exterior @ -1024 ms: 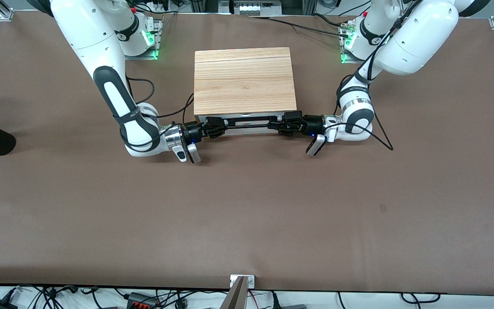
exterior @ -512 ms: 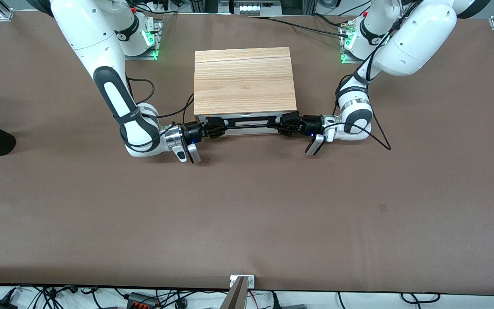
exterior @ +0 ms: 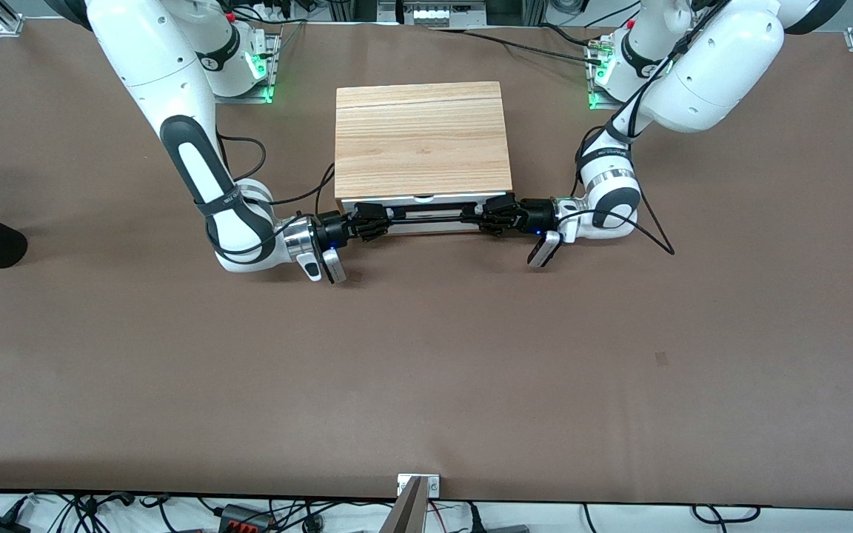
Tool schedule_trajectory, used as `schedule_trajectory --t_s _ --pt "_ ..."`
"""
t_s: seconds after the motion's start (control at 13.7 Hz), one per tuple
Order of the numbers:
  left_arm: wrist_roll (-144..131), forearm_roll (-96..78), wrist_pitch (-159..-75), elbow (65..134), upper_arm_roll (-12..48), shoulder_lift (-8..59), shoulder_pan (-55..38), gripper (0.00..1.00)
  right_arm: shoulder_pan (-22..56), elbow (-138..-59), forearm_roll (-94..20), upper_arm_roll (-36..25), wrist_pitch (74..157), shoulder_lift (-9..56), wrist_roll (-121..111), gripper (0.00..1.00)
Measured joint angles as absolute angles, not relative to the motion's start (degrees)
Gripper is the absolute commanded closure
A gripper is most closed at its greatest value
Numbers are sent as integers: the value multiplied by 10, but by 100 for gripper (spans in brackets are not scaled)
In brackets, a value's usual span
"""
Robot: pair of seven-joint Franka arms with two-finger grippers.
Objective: Pull top drawer with both arms simultaneously
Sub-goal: 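Pull the handle outward with both grippers to slide the drawer open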
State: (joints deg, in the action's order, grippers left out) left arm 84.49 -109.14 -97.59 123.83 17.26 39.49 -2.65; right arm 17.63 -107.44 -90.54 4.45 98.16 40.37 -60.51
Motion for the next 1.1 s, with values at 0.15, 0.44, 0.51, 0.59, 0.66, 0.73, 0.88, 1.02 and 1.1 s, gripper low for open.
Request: schedule_trajectory --t_s 0.15,0.44,0.51,0.59,0.66,0.73,0.88,1.02,1.1 --pt "844 -1092 -991 1224 172 395 -26 85 174 -1051 -905 44 982 417 -605 94" --pt "838 -1091 -1021 1199 170 395 -25 85 169 -1003 -905 44 976 448 -605 94" --pt "836 -1089 -1028 1192 169 395 -25 85 168 -990 -906 44 975 456 -605 94" --pt "834 -1087 -1038 1184 169 396 -25 85 167 -977 -906 44 975 464 -604 94" --pt "830 -1084 -1049 1175 169 396 -25 85 165 -962 -906 44 973 474 -604 94" --pt "827 -1083 -1060 1167 169 396 -26 85 163 -947 -906 44 971 484 -604 94" --pt "824 -1082 -1081 1153 169 396 -27 85 161 -922 -906 45 966 501 -604 94" --pt "828 -1082 -1098 1136 169 401 -30 85 158 -905 -905 44 960 514 -604 94" --pt "836 -1083 -1100 1129 169 405 -31 85 157 -899 -905 44 957 520 -604 94"
